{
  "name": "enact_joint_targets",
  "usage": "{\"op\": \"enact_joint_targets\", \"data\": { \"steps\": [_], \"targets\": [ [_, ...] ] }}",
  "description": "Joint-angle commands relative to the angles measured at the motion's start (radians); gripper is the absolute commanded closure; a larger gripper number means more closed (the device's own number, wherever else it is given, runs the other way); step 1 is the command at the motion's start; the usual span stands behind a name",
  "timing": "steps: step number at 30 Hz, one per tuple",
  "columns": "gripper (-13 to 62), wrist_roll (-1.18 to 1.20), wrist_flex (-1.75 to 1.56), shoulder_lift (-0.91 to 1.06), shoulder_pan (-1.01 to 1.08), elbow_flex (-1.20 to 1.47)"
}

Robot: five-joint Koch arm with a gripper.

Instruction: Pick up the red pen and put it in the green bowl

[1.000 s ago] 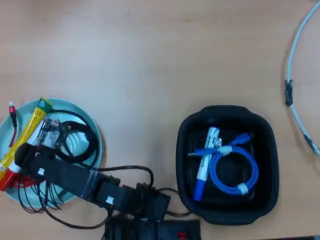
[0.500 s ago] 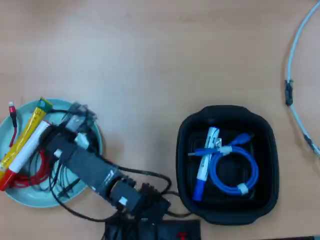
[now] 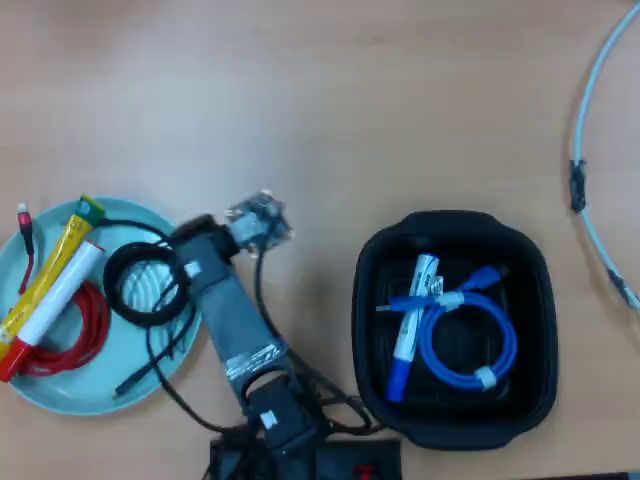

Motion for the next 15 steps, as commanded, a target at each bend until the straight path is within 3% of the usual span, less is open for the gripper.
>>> {"op": "enact_joint_targets", "data": {
  "steps": [1,15],
  "targets": [
    [23.7,-0.020,-0.028,0.051,0.067,0.009],
    [23.7,-0.207,-0.298,0.094,0.236,0.379]
  ]
}}
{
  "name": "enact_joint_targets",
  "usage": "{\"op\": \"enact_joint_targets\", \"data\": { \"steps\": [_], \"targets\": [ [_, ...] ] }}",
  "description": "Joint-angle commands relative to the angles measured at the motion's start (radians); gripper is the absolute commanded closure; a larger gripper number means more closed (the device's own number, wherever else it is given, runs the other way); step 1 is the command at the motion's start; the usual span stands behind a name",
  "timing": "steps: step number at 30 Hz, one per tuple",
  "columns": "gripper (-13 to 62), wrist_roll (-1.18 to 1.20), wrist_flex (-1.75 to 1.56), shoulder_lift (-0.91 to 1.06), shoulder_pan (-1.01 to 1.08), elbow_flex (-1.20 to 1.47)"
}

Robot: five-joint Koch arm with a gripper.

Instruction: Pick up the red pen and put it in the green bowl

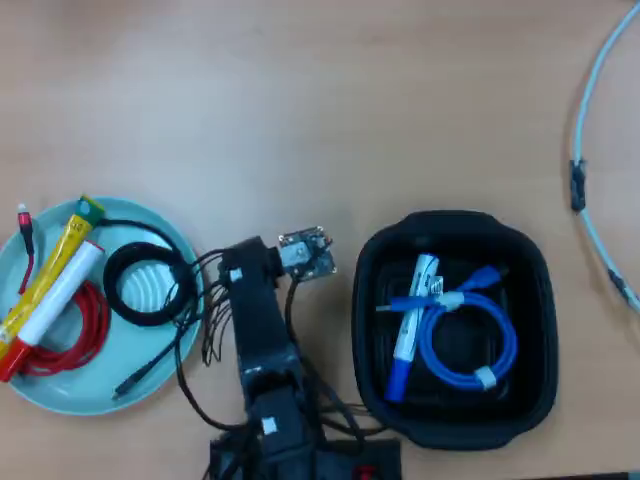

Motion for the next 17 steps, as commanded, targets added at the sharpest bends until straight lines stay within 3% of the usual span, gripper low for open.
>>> {"op": "enact_joint_targets", "data": {
  "steps": [1,17],
  "targets": [
    [23.7,-0.015,-0.051,0.054,0.034,0.002],
    [23.7,-0.017,-0.133,0.051,0.051,0.057]
  ]
}}
